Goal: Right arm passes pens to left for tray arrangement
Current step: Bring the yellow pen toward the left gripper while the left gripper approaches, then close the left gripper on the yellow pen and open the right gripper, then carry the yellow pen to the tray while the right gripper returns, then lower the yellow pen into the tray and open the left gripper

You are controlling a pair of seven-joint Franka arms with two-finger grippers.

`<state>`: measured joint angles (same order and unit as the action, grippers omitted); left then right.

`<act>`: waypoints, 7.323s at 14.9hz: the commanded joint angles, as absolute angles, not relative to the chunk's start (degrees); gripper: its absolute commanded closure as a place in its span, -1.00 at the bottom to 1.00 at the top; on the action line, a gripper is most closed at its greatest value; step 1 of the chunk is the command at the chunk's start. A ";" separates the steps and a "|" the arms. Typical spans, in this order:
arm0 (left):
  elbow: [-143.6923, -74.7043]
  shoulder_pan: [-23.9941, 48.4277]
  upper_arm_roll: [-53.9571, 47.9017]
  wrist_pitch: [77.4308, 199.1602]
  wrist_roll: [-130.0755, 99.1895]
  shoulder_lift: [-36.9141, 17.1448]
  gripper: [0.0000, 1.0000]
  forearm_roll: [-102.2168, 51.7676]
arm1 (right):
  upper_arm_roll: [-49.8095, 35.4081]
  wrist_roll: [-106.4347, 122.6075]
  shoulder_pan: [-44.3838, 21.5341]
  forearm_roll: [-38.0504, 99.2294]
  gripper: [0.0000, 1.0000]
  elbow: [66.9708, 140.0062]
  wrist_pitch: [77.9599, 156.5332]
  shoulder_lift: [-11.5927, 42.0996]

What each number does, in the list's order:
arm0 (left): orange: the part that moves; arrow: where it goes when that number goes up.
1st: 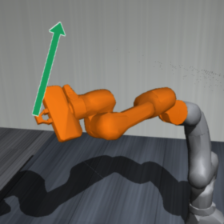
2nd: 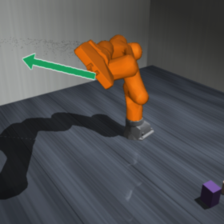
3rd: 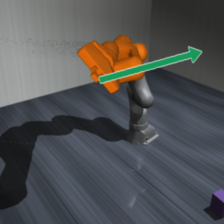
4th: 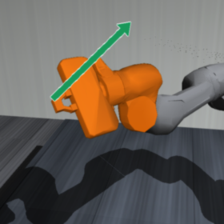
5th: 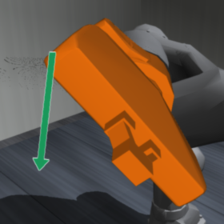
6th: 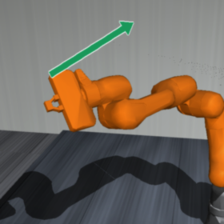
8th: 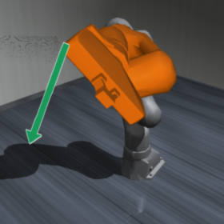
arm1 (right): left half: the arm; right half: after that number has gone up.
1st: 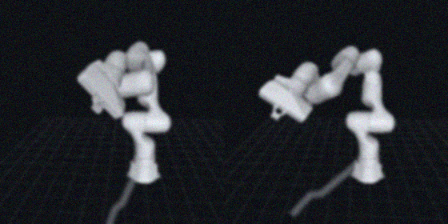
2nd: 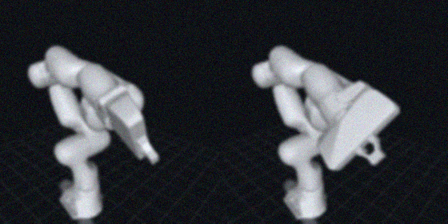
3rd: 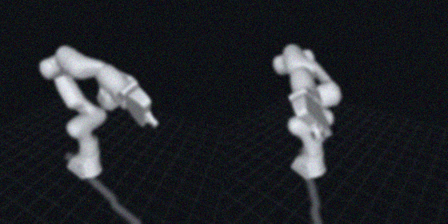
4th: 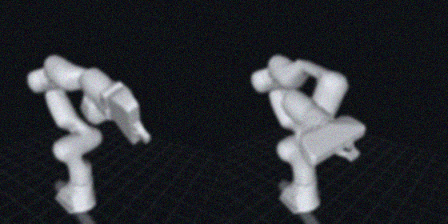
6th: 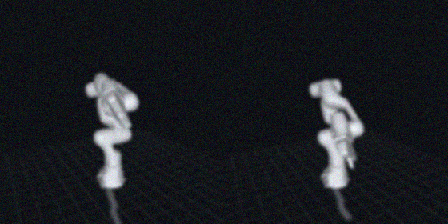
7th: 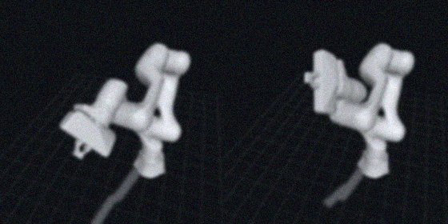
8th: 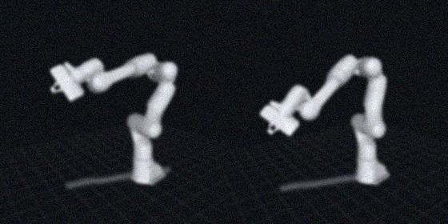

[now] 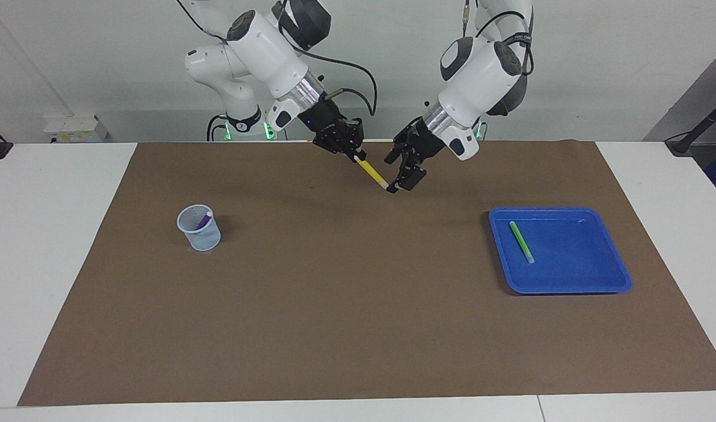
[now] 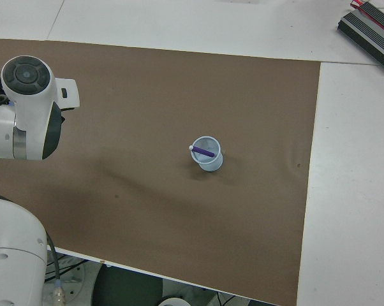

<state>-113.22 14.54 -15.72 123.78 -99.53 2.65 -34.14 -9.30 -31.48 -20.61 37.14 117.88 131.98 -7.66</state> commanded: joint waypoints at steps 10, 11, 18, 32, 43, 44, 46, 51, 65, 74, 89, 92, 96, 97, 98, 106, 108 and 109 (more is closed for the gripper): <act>-118.65 19.60 -15.03 131.92 -102.30 5.36 -0.75 -35.07 | -9.49 -29.27 -20.30 38.94 1.00 119.62 133.07 -9.05; -118.74 19.60 -15.03 132.27 -102.30 5.45 -0.72 -35.07 | -9.49 -29.01 -20.30 38.94 1.00 119.62 133.07 -9.05; -121.55 21.00 -15.03 135.35 -102.57 6.50 -0.68 -35.07 | -9.49 -28.92 -20.21 38.94 1.00 119.62 133.07 -9.05; -119.88 20.92 -14.94 131.22 -99.85 6.59 1.00 -34.89 | -9.49 -28.04 -20.04 38.94 1.00 119.62 132.80 -9.05; -119.62 18.38 -14.41 125.53 -90.47 7.29 1.00 -34.54 | -9.14 -28.39 -19.43 37.53 -1.00 119.27 129.65 -9.05; -119.45 17.06 -14.41 123.16 -87.13 7.29 1.00 -34.54 | -8.97 -28.21 -18.47 36.14 -1.00 119.27 127.55 -9.23; -119.44 14.86 -14.24 119.64 -79.93 7.82 1.00 -34.02 | -9.05 -27.25 -16.09 30.79 -1.00 119.27 123.16 -9.49; -117.43 7.67 -14.24 108.65 -58.84 8.09 1.00 -21.99 | -9.05 -12.52 -10.47 17.86 -1.00 119.70 108.39 -11.42; -117.15 -14.76 -14.24 110.28 -0.36 3.44 1.00 5.52 | -9.14 52.75 1.49 -1.49 -1.00 126.02 109.05 -13.27; -118.65 -18.28 -14.24 123.83 1.32 -4.91 1.00 11.77 | -9.14 76.64 6.77 -2.64 -0.64 127.88 121.72 -8.18; -120.06 -19.42 -13.97 137.63 -0.62 -16.70 1.00 20.18 | -9.32 82.27 8.61 -2.90 -0.10 129.02 128.41 -2.81; -120.23 -18.90 -14.15 138.25 -0.79 -16.79 0.86 22.24 | -9.32 82.35 8.79 -2.90 -0.10 129.11 128.06 -2.90; -120.50 -18.37 -14.15 139.22 -3.07 -17.05 -0.03 22.24 | -9.32 82.09 8.70 -2.90 0.07 129.20 128.23 -2.99; -120.41 -18.46 -14.24 139.31 -4.38 -17.31 -0.15 22.24 | -9.32 82.09 8.70 -2.90 0.08 129.29 128.49 -2.99; -120.41 -18.54 -14.33 139.22 -5.44 -17.31 -0.21 22.15 | -9.32 82.09 8.70 -2.90 0.10 129.37 128.67 -2.99; -119.80 -18.37 -14.50 137.99 -6.77 -17.32 -0.62 20.31 | -9.32 81.91 8.70 -2.81 0.14 130.16 129.02 -3.08; -119.01 -18.46 -14.59 136.07 -6.59 -17.23 -0.66 17.94 | -9.32 81.91 8.88 -2.81 0.14 130.60 129.29 -3.16; -118.31 -18.37 -14.59 134.66 -6.59 -17.23 -0.66 16.89 | -9.32 81.91 8.88 -2.81 0.15 130.61 129.29 -3.16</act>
